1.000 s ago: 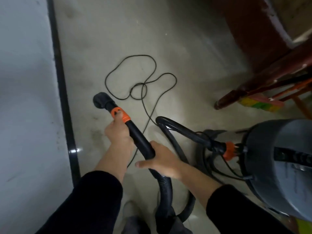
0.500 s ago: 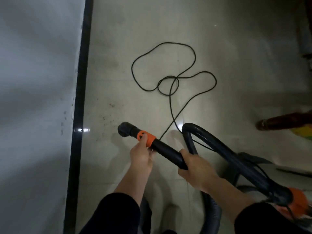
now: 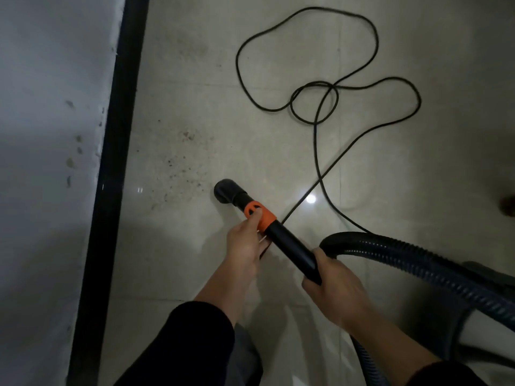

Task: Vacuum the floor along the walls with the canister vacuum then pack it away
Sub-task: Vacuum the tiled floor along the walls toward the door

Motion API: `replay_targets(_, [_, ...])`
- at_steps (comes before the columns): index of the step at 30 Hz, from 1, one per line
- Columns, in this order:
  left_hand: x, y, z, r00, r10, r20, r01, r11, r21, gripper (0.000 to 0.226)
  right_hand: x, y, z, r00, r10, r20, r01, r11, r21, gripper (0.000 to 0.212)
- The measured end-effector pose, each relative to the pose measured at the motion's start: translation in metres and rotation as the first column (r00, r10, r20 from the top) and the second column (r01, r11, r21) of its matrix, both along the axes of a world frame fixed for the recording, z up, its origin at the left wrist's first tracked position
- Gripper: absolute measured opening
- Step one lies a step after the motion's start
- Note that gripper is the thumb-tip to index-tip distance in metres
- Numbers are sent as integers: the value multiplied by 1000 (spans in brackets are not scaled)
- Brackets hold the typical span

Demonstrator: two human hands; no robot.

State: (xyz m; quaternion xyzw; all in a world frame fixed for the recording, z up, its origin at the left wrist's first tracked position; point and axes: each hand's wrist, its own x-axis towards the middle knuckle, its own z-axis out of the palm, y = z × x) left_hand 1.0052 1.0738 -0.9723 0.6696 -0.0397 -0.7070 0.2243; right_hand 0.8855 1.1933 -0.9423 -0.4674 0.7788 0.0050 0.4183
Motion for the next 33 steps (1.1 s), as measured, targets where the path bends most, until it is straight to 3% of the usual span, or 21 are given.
replay_targets(8, [-22,-7,-28,999,13,-31,-16,993,-115,20,-16,-8,-16,999,51,1,-50,988,-147,23])
replay_targets(12, [-35,-5,-30,997,25,-68,-36,986,-163,38,-20,-29,-20,990,132,-51,-141,940,-309,57])
replay_targets(15, [-42,-1,-32,997,7,-81,-22,981,-195,38,-23,-39,-27,971,211,-112,-238,906,-350,67])
replay_targets(25, [-36,7,-46,993,-103,-51,86,959,-269,46,-38,-40,-40,956,277,-100,-292,844,-449,46])
replay_targets(33, [-12,8,-49,996,-84,-16,76,956,-283,50,-13,-42,-39,942,327,-74,-327,848,-417,51])
